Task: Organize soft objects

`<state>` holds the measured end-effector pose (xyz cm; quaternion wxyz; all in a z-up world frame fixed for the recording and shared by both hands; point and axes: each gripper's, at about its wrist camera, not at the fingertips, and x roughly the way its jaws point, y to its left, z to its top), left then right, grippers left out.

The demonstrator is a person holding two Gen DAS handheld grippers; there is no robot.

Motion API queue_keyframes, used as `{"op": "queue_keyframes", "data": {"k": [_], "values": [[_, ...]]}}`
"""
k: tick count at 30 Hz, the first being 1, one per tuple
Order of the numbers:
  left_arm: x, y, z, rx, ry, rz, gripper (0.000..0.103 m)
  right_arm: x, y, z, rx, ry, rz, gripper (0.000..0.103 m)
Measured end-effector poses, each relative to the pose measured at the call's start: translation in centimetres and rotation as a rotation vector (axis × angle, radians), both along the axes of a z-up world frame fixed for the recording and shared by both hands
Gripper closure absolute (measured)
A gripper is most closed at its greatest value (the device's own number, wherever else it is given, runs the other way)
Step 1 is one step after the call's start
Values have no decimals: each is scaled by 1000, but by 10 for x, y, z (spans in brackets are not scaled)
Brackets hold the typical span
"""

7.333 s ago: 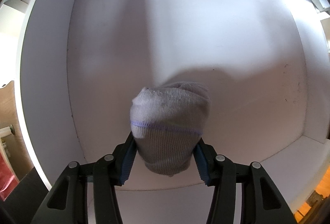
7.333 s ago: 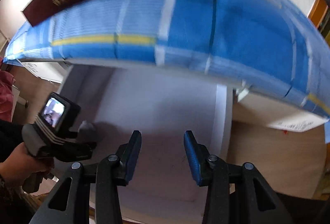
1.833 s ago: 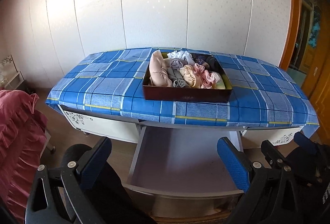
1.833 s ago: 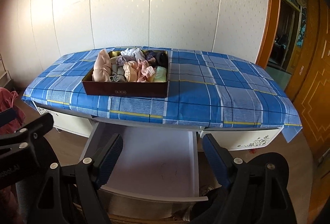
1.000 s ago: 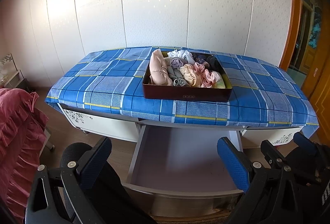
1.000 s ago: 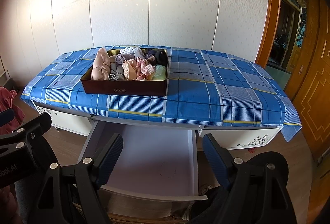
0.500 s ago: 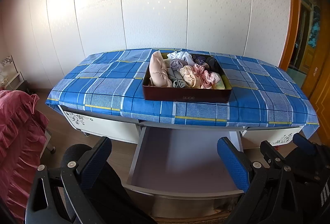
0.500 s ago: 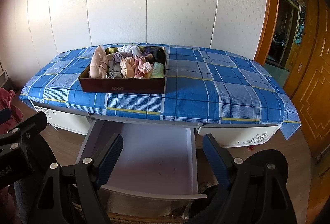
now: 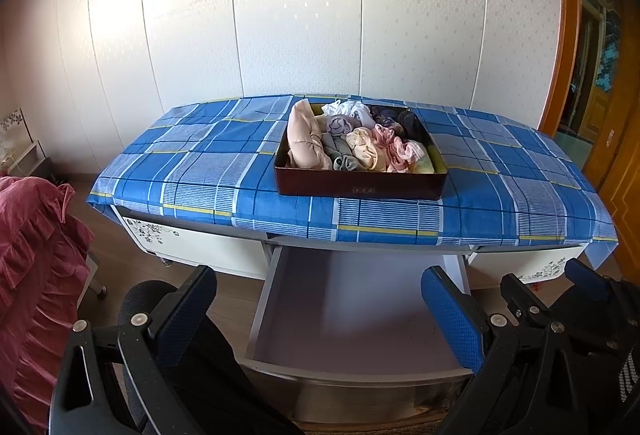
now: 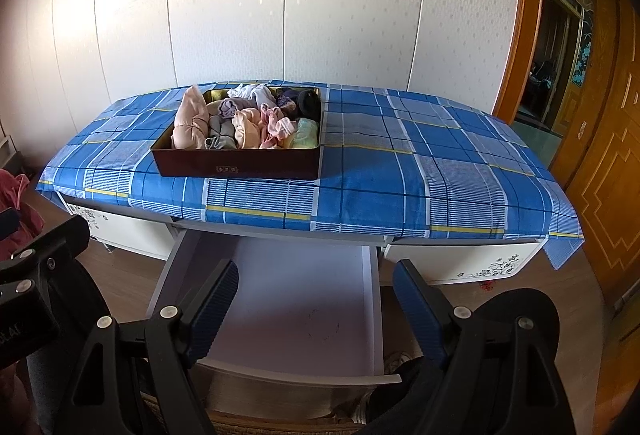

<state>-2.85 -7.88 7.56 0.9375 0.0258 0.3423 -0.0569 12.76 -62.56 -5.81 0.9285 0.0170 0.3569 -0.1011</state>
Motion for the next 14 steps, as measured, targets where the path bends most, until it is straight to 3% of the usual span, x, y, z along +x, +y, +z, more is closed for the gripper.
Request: {"op": "queue_keyframes", "data": {"k": [14], "values": [[0, -4, -2, 2, 7, -20, 0, 0, -1, -1, 6, 6, 0, 22]]}}
